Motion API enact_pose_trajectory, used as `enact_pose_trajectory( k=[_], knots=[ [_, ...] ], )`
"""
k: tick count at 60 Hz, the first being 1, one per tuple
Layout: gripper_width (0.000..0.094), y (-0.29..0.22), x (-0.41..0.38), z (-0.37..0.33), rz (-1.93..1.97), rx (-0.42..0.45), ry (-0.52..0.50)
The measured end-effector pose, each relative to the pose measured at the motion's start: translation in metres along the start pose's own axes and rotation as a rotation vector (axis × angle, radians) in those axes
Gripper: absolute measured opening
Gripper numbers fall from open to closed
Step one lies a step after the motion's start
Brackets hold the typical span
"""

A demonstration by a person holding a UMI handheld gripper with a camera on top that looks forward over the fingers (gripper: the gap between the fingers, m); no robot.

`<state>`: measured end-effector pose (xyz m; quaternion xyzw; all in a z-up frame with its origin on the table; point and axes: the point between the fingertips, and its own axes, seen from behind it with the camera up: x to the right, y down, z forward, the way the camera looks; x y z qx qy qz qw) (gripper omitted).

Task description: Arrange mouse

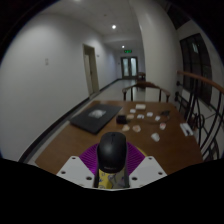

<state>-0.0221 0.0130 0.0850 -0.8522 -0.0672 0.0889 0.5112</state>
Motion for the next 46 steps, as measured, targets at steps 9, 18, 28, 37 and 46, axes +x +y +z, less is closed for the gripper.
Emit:
enact_pose_trajectory(
  k=[9,18,28,37,46],
  knots=[
    [0.0337,0.070,-0.004,0.026,-0.009,-0.133,0.025],
    [0.0428,0.094,0.009,0.034,0.000,-0.173,0.052],
    [0.0698,0.094,0.008,0.018,-0.039,-0.211,-0.010],
    [0.0855,0.078,0.016,-0.031,-0.115,-0.165,-0.118],
    [0.0855,0.088,0.068,-0.073,-0.139,-0.166,-0.111]
  ],
)
